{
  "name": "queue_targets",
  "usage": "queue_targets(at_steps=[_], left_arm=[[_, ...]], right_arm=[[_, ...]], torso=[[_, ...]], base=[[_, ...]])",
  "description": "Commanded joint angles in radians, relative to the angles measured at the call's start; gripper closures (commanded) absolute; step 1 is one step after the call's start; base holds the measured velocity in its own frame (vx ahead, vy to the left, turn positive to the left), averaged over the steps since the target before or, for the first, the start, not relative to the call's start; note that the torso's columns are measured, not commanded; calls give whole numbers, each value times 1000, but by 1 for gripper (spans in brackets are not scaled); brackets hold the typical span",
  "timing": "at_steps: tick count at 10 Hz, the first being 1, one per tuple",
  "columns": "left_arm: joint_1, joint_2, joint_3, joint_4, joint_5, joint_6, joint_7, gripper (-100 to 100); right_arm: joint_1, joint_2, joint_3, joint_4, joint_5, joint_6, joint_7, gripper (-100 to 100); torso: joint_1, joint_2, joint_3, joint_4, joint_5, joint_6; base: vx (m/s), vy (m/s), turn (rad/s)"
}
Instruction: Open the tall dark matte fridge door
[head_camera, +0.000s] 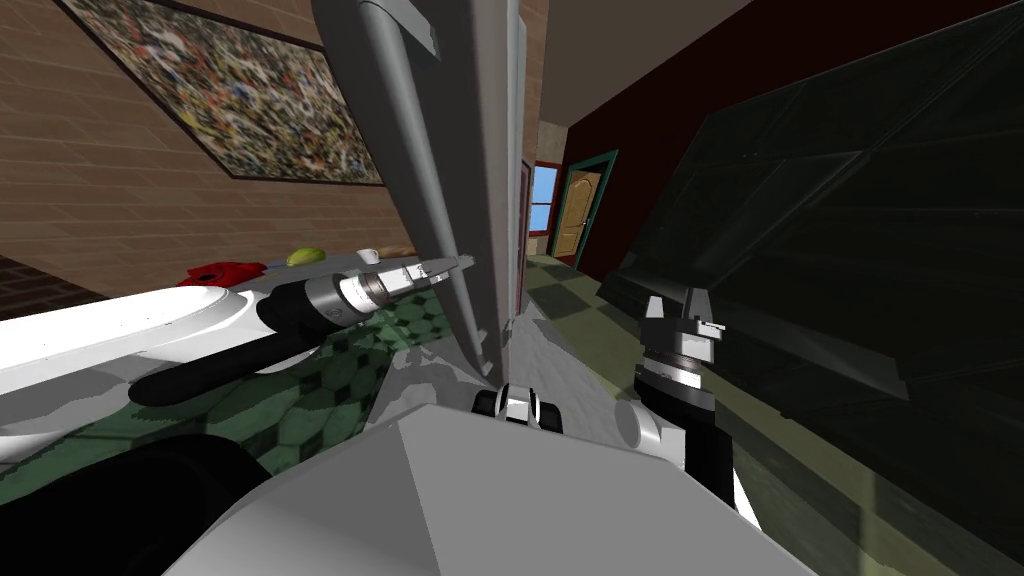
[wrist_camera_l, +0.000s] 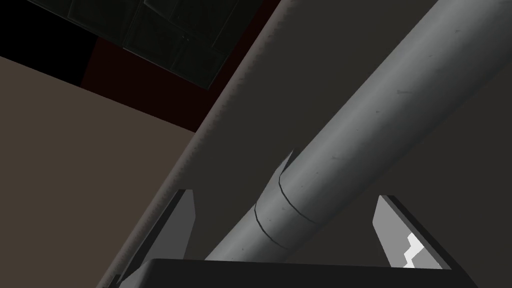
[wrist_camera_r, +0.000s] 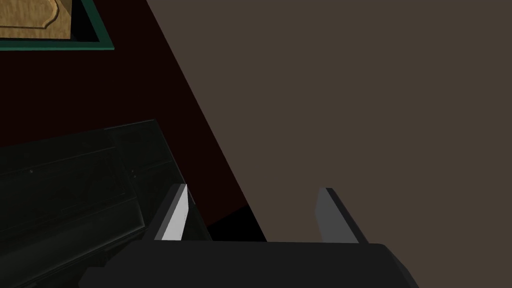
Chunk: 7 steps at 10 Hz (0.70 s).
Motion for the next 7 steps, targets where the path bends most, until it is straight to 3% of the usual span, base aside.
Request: queue_targets(at_steps=[1, 2, 7], left_arm=[[-14, 35, 16, 2, 11, 23, 20, -100], [-15, 38, 18, 2, 12, 28, 25, 0], [-15, 38, 18, 2, 12, 28, 24, 0]], right_arm=[[0, 0, 0, 0, 0, 0, 0, 0], [0, 0, 0, 0, 0, 0, 0, 0], [0, 0, 0, 0, 0, 0, 0, 0]], torso=[[0, 0, 0, 0, 0, 0], [0, 0, 0, 0, 0, 0], [0, 0, 0, 0, 0, 0]], base=[[-11, 2, 11], [0, 0, 0], [0, 0, 0]])
